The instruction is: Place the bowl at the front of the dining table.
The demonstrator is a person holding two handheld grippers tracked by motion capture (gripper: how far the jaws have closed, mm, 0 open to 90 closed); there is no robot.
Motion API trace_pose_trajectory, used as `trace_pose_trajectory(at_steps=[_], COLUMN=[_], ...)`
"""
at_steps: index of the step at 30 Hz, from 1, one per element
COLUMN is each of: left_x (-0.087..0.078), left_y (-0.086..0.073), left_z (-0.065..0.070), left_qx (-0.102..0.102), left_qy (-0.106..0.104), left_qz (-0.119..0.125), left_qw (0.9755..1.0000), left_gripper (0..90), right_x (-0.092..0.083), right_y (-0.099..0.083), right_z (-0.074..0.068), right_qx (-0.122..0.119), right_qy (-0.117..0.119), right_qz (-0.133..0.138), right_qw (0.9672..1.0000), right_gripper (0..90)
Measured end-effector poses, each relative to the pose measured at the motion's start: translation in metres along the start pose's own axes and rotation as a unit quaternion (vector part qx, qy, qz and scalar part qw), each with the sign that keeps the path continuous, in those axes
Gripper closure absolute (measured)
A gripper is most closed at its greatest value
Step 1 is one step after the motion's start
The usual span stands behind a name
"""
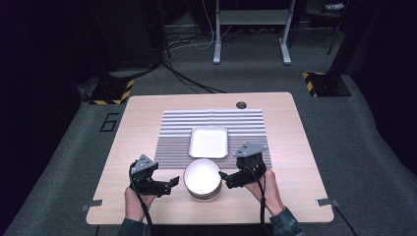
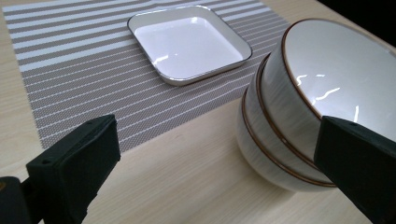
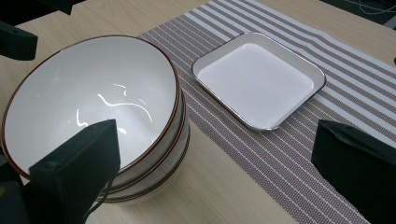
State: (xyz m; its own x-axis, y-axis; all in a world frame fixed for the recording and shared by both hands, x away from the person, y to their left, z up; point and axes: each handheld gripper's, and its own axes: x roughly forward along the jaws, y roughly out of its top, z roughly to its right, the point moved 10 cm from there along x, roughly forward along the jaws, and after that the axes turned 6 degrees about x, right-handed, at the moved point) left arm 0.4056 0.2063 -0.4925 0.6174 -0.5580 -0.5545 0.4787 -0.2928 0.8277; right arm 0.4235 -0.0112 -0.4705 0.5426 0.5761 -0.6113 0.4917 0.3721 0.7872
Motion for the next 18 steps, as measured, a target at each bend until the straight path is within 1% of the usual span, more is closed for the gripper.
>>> trace_pose_trajectory(at_steps=[1,3,5,6,7,8,10,12,14,18], left_x=[0.000,0.000,0.000,0.000,0.002,0.003,0.004,0.007,0.009,0.014], left_y=[0.002,0.006,0.008,0.009,0.011,0.012,0.013,0.016,0.016,0.016], left_z=[0.001,0.004,0.006,0.007,0.010,0.011,0.013,0.016,0.017,0.019], left_qx=[0.000,0.005,0.004,0.006,0.008,0.011,0.011,0.009,0.013,0.011], left_qy=[0.000,-0.008,-0.010,-0.011,-0.014,-0.017,-0.020,-0.026,-0.028,-0.033], left_qz=[0.002,0.007,0.010,0.011,0.010,0.009,0.009,0.012,0.010,0.009], left_qw=[1.0000,0.9999,0.9999,0.9999,0.9998,0.9997,0.9997,0.9996,0.9995,0.9994], left_gripper=[0.1,0.1,0.1,0.1,0.1,0.1,0.1,0.1,0.1,0.2], right_x=[0.001,0.002,0.004,0.005,0.006,0.007,0.009,0.014,0.017,0.022], right_y=[0.001,0.002,0.003,0.003,0.003,0.003,0.002,0.001,0.001,0.001], right_z=[-0.001,-0.003,-0.005,-0.006,-0.007,-0.008,-0.010,-0.014,-0.017,-0.022], right_qx=[-0.003,-0.002,-0.002,-0.002,-0.008,-0.006,-0.008,-0.009,-0.011,-0.012], right_qy=[0.002,0.003,0.007,0.009,0.010,0.009,0.010,0.022,0.026,0.031], right_qz=[0.002,0.003,0.005,0.002,0.002,0.000,-0.004,-0.006,-0.008,-0.008], right_qw=[1.0000,1.0000,1.0000,1.0000,0.9999,0.9999,0.9999,0.9997,0.9996,0.9994], right_gripper=[0.8,1.1,1.3,1.3,1.3,1.3,1.3,1.5,1.7,2.7])
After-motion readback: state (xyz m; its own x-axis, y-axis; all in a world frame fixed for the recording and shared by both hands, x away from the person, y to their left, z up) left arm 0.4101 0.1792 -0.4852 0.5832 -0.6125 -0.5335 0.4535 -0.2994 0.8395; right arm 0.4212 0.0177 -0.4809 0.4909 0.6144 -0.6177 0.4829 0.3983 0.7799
